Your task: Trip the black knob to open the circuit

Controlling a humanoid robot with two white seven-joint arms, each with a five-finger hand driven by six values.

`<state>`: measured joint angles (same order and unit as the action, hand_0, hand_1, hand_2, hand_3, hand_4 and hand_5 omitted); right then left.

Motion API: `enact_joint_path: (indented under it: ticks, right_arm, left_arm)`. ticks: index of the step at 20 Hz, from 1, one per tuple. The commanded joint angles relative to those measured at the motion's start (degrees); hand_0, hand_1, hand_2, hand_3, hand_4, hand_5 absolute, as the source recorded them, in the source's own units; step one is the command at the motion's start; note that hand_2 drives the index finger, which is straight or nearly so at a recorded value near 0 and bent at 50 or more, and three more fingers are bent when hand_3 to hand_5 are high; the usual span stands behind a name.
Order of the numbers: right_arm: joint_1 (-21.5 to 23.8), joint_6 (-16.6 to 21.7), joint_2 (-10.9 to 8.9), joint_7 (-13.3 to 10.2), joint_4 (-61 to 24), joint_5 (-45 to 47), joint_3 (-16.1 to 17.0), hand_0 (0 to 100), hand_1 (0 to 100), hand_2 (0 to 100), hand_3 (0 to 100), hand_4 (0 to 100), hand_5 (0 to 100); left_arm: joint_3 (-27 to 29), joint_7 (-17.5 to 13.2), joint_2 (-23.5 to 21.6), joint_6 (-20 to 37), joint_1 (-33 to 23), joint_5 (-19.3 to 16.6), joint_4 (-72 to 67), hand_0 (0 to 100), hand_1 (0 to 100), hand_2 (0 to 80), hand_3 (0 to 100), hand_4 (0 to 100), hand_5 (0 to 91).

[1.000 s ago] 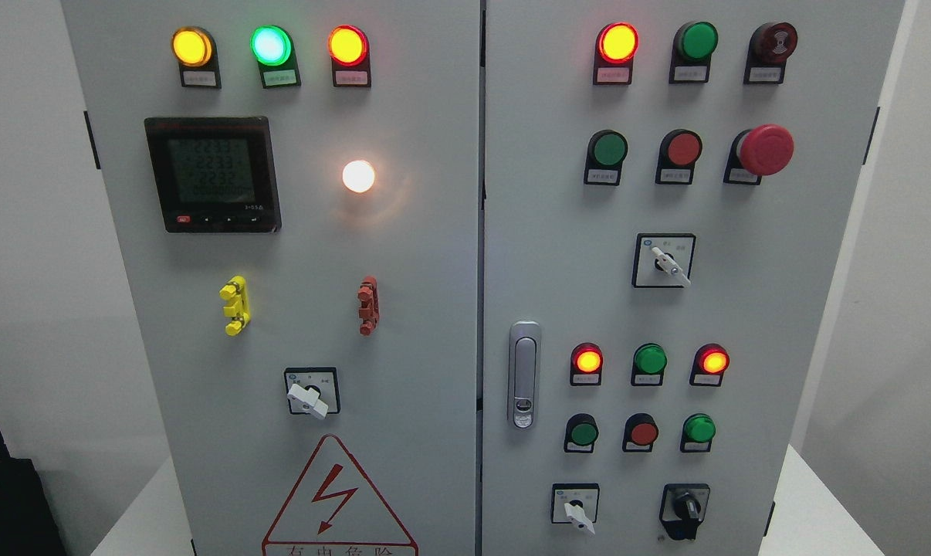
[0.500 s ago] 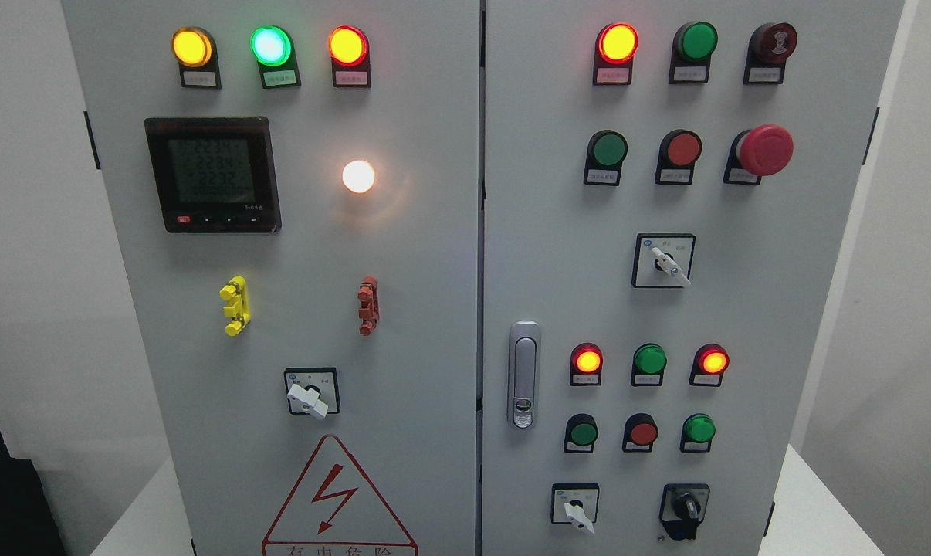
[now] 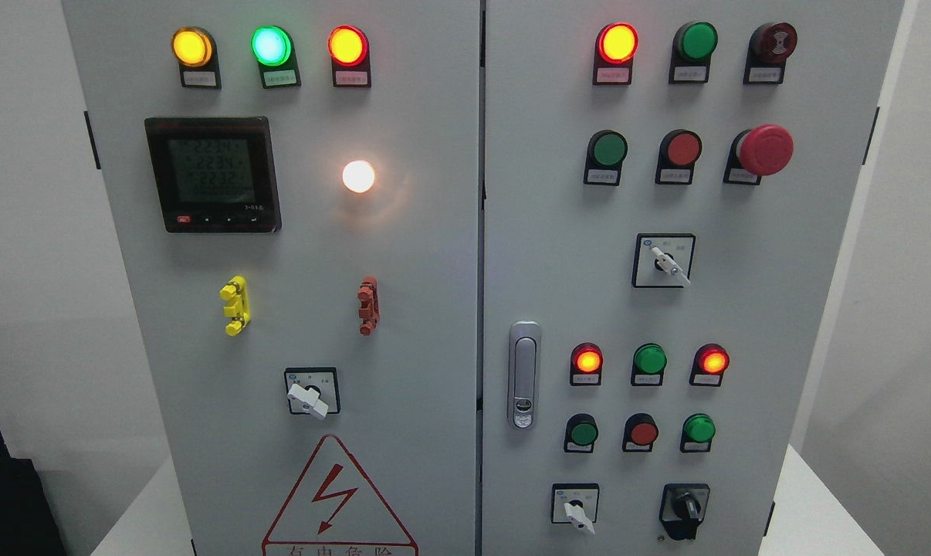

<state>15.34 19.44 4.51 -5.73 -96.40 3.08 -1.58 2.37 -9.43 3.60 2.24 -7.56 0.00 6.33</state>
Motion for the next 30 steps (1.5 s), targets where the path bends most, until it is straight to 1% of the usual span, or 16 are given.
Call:
enact_joint_path:
  ticks: [1,3,6,9,12,14,21,27,28,30]
  right_arm:
    - [0.3,-0.28,-0.12,1.33,-7.31,-0.44,-1.32,0,1,0,72,60,52]
    - [0.04,-1.86,-0.2,1.42,-7.57,-0.44,-1.32,0,1,0,76,67,59]
    - [-0.49,-2.57,-0.47,1.51,-7.58,-0.44,-1.32,0,0,0,80,72,65]
    - [-1.01,-2.74,-0.64,1.51,-7.49,-0.44,-1.23,0,0,0,84,78,71]
    - [-2.15,-3.88,-1.52,1.42,-7.49,-0.35,-0.96,0,0,0,88,83,77]
    - [-2.95,-4.5,-1.7,1.51,-7.31,-0.09,-0.7,0,0,0,90,84,80]
    - [-6.2,-5.64,-2.75,1.51,-5.38,0.35,-0.52,0,0,0,91,85,81]
    - [-8.13,-7.31,-2.93,1.68,-5.03,1.14,-0.44,0,0,0,91,86,82]
    - [-8.57,-7.4,-3.36,1.68,-4.77,1.84,-0.44,0,0,0,92,86,83]
    - [-9.28,-7.84,-3.63,1.68,-4.24,2.19,-0.44,0,0,0,92,86,83]
  left_arm:
    - [0.0,0.02,0.0,-0.04,0.0,-1.32,0.0,12,39,0.0,0,0,0.0]
    - [0.0,0.02,0.0,-0.04,0.0,-1.32,0.0,12,39,0.0,0,0,0.0]
    - [0.0,0.02,0.0,0.04,0.0,-1.32,0.0,12,39,0.0,0,0,0.0]
    - [0.0,0.02,0.0,-0.04,0.0,-1.32,0.0,12,39,0.0,0,0,0.0]
    - [0.0,0.02,0.0,0.04,0.0,-1.32,0.0,12,39,0.0,0,0,0.0]
    - [0.0,0.02,0.0,0.05,0.0,-1.32,0.0,12,39,0.0,0,0,0.0]
    - [0.0,0.02,0.0,-0.04,0.0,-1.32,0.0,12,39,0.0,0,0,0.0]
    - [0.0,0.02,0.0,0.04,0.0,-1.32,0.0,12,39,0.0,0,0,0.0]
    - [0.0,0.02,0.0,-0.04,0.0,-1.32,0.0,12,39,0.0,0,0,0.0]
    - [0.0,0.02,0.0,0.04,0.0,-1.32,0.0,12,39,0.0,0,0,0.0]
